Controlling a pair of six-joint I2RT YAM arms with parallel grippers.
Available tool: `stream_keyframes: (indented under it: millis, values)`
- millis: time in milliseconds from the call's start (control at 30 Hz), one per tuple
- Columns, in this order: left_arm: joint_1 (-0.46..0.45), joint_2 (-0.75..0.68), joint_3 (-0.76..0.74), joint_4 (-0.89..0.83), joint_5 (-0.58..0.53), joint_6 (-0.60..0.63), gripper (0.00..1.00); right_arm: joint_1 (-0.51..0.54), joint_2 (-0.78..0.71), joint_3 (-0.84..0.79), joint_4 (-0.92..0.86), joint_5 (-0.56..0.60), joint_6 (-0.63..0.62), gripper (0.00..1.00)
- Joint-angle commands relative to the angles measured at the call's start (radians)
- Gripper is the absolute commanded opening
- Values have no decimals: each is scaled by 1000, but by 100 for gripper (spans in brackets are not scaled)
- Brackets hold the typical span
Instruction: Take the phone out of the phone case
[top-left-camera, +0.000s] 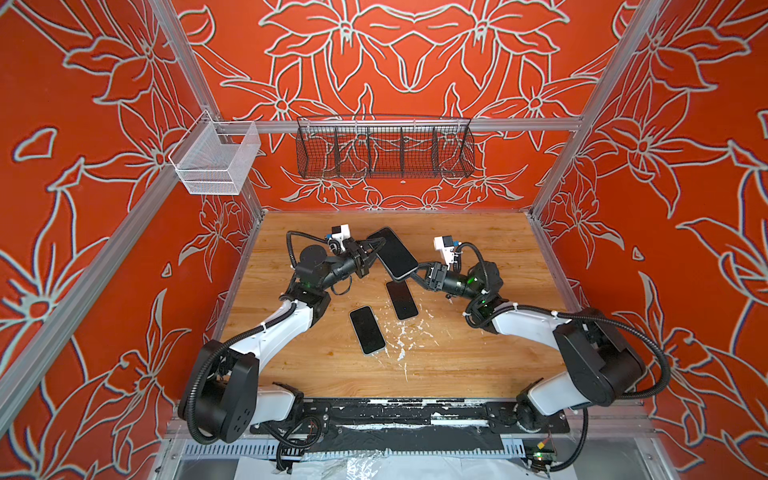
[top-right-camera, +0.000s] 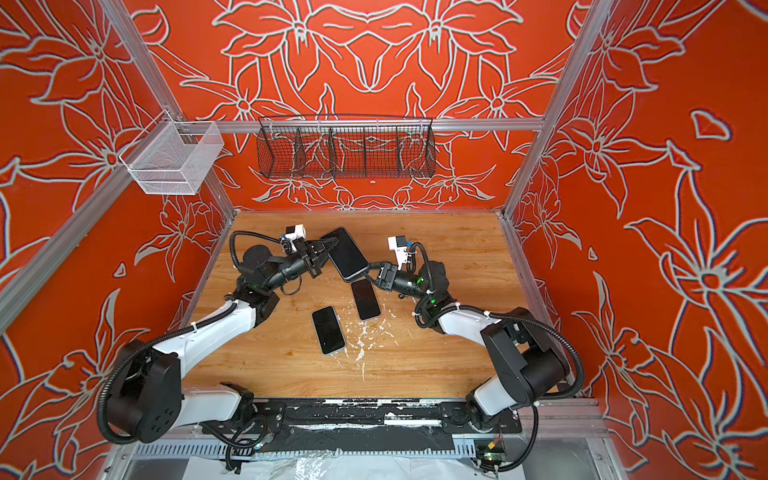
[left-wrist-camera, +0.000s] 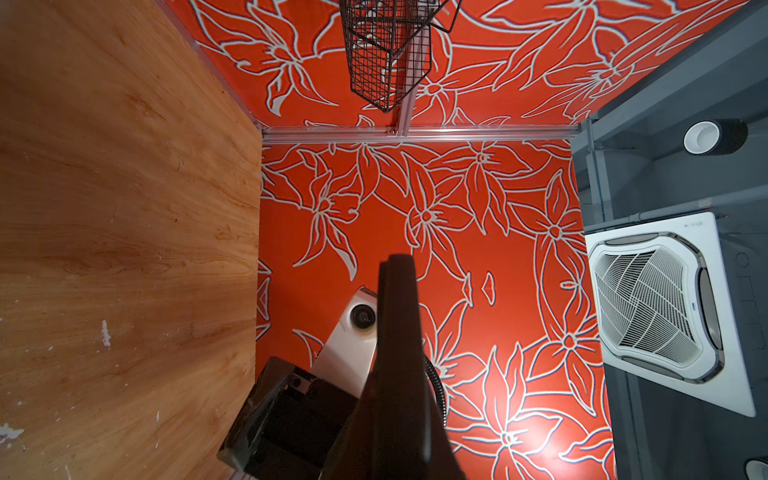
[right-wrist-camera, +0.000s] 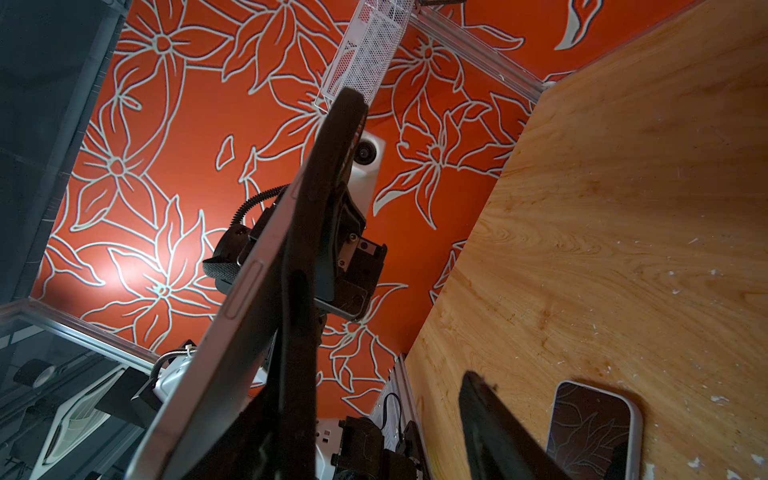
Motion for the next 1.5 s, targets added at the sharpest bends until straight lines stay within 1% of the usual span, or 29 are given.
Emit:
stream_keyframes:
  millis: [0,100,367,567,667,800,967,1100,1167,1467]
  values:
    - [-13,-46,28,82,48,1,0,-10,29,27,20,16,39,67]
    - [-13,-36,29,66,49,41,0,-9,19,38,26,5,47,63]
    - [-13,19,40,96,49,72,0,-8,-23,32,4,-7,39,52]
    - [-13,13,42,45,34,128,0,-7,-25,27,7,-10,45,44]
    - [-12,8,47,12,28,155,0,-7,-25,24,13,-7,46,38]
    - [-13,8,45,1,25,163,0,-1,-35,15,18,-1,45,33]
    - [-13,2,20,9,4,169,0,8,-61,4,12,11,34,29]
    - [-15,-16,16,-39,-6,207,0,17,-62,6,10,10,35,27]
    - [-15,-20,16,-42,-8,212,0,21,-62,7,11,7,35,24]
    - [-15,1,21,-38,-9,219,0,48,-69,-1,16,36,42,17]
